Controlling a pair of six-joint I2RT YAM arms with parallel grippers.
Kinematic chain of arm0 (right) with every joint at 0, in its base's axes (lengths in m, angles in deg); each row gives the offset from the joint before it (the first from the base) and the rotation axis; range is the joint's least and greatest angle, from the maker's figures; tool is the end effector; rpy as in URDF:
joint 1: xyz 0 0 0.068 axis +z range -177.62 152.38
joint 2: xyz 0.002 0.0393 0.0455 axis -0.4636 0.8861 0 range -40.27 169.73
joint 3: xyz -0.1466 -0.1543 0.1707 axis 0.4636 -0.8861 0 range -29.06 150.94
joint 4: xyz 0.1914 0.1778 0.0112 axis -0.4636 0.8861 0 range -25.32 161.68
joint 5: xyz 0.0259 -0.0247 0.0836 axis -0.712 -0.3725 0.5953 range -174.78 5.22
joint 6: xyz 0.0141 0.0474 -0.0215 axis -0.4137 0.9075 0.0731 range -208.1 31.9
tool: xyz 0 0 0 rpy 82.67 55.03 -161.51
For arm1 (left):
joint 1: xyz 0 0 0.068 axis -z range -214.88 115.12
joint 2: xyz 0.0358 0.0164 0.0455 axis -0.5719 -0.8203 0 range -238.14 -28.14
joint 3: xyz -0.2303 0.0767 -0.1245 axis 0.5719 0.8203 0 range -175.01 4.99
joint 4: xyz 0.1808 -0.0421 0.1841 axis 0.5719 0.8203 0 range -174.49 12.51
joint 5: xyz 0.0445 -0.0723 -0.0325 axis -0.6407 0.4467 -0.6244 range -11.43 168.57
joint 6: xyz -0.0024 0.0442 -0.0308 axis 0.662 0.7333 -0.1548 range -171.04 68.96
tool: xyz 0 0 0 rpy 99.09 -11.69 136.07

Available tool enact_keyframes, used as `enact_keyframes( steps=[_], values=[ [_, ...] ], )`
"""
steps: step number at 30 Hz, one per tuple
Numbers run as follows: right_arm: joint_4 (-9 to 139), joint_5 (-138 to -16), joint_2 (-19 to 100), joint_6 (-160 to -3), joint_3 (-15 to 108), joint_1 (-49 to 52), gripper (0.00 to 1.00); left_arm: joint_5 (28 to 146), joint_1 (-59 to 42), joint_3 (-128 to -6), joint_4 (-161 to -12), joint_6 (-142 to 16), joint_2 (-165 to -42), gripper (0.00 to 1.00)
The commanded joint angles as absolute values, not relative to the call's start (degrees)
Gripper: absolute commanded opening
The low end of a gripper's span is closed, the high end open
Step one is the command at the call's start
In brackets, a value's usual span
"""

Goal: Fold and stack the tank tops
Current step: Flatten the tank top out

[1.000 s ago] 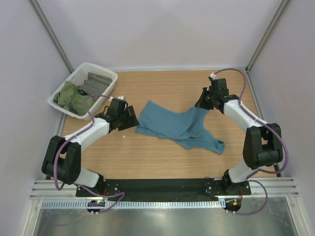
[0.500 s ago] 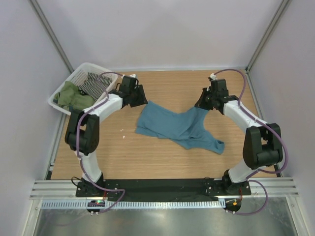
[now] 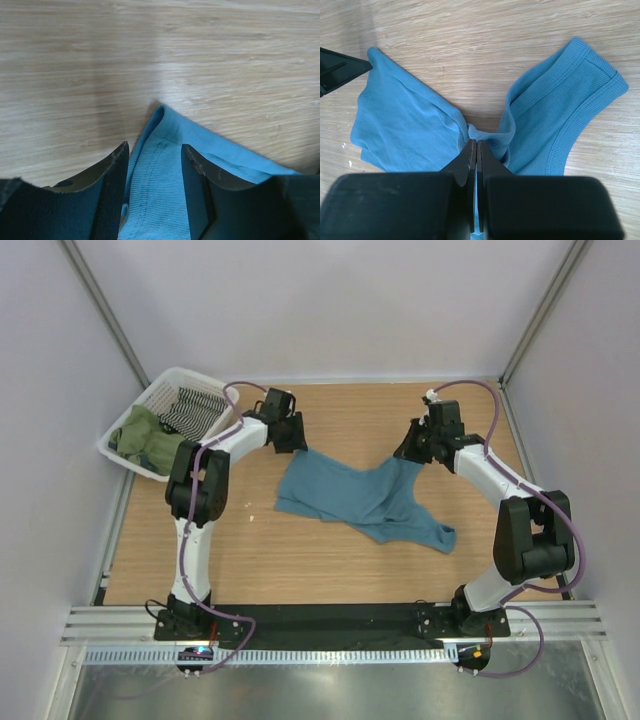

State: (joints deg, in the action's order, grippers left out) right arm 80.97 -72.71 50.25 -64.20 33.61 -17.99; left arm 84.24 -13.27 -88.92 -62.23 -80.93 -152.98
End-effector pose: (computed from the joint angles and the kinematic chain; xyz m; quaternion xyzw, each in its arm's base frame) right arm 0.3391 0.0651 0.2403 0.0731 0.9139 0.2045 0.3430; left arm 0.4425 -0.1789 0.1681 -0.0529 0.9464 -0.1792 0.2636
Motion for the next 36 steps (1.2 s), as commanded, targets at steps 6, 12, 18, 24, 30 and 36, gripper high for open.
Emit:
enact_keyframes(
  steps=[6,12,18,24,30,36],
  values=[
    [78.39,-70.9,50.08,-64.37,33.78,-17.86,0.01,87.01,-13.44,-93.1,-60.84,-79.17,-155.23,0.38],
    [78.21,-70.37,50.52,-64.2,33.69,-17.95,0.01,87.62,-13.17,-93.36,-60.58,-79.34,-156.37,0.37],
    [78.21,-70.28,50.78,-64.11,33.78,-17.86,0.01,88.06,-12.56,-96.7,-58.82,-78.81,-158.66,0.39],
    [78.39,-70.45,50.96,-64.28,33.87,-17.86,0.01,87.62,-11.33,-98.19,-57.59,-77.94,-159.1,0.08],
    [78.83,-70.63,50.96,-64.29,34.22,-17.95,0.01,86.39,-11.41,-96.53,-57.5,-77.67,-155.77,0.0],
    [80.93,-71.07,50.43,-64.37,37.2,-17.95,0.01,85.25,-11.41,-91.78,-58.91,-78.55,-144.17,0.0]
  ],
)
